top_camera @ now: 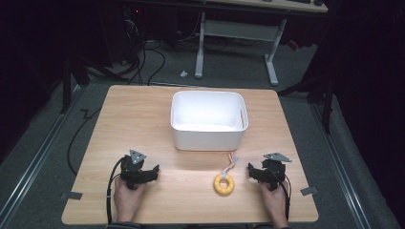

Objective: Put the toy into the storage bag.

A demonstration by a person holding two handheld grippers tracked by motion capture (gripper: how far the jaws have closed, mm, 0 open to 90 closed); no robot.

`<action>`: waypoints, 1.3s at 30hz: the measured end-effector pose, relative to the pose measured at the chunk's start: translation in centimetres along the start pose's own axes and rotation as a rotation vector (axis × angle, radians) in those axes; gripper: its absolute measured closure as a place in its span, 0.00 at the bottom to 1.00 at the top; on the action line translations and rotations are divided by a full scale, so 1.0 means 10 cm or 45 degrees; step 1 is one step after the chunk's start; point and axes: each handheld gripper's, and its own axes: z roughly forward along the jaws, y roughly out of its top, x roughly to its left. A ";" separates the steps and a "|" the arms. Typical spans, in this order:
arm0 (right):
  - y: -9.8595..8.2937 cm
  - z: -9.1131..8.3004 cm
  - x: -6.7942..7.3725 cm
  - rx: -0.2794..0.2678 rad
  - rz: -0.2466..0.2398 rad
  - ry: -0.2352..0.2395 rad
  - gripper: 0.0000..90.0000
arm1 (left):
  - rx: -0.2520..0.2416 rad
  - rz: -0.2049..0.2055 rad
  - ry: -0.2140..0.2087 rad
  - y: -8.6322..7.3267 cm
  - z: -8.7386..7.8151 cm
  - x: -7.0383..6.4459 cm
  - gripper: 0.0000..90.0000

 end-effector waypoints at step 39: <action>0.00 -0.20 0.03 0.000 -0.065 0.108 0.39 | 0.001 0.010 -0.001 0.00 0.00 0.00 0.18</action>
